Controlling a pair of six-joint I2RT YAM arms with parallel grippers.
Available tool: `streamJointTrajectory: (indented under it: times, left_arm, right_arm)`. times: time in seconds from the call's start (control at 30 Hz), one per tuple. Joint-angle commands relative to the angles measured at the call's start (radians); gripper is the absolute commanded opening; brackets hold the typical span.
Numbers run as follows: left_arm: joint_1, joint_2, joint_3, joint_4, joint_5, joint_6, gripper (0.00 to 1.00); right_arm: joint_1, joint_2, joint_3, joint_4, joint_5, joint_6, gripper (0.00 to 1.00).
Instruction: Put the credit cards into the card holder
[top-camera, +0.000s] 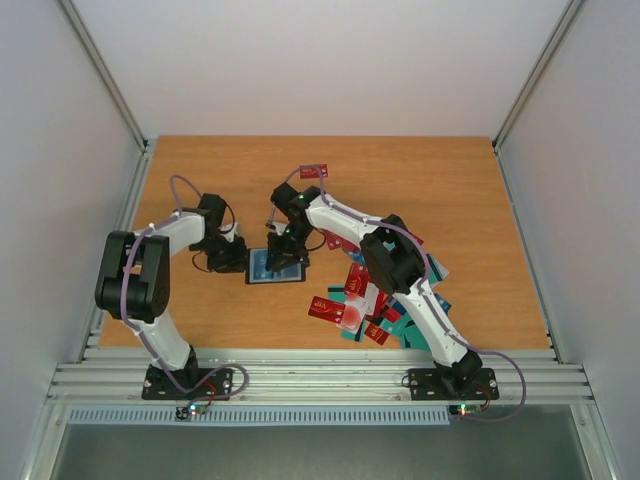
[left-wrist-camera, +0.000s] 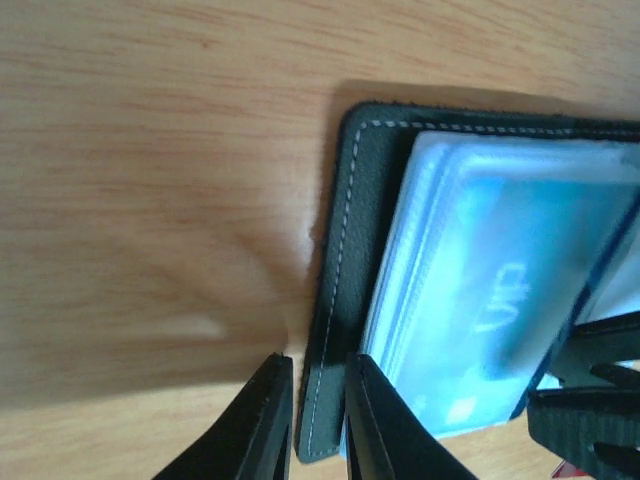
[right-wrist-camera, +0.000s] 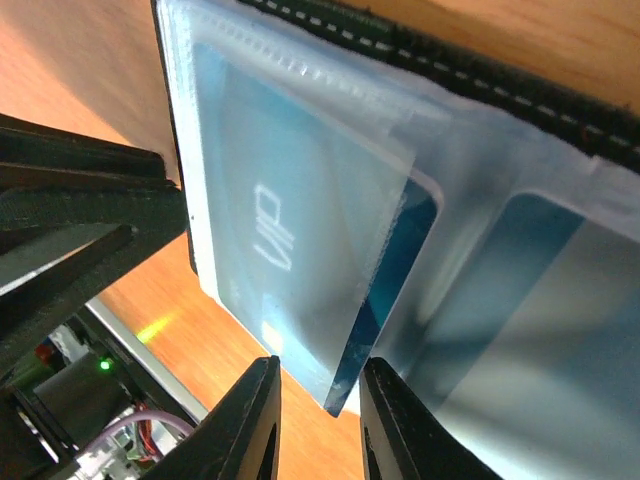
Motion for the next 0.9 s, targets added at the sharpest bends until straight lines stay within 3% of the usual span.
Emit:
streamJointTrajectory:
  times: [0.0,0.27,0.57,0.87]
  left_arm:
    - [-0.006,-0.073,0.030,-0.060,-0.029,0.016,0.20]
    - [-0.006,-0.159,0.043,-0.087,0.004,0.001,0.26]
    - [-0.005,-0.142,0.011,0.042,0.223,-0.042,0.25]
    - [-0.005,-0.081,0.003,0.061,0.232,-0.042,0.29]
  right_arm:
    - [0.013,-0.024,0.039,-0.081,0.031,-0.068,0.25]
    - [0.006,-0.063,0.051,-0.106,0.024,-0.094,0.29]
    - [-0.007,-0.069,0.045,-0.068,0.036,-0.059,0.18]
    - [-0.036,-0.076,0.014,-0.023,0.035,-0.034,0.14]
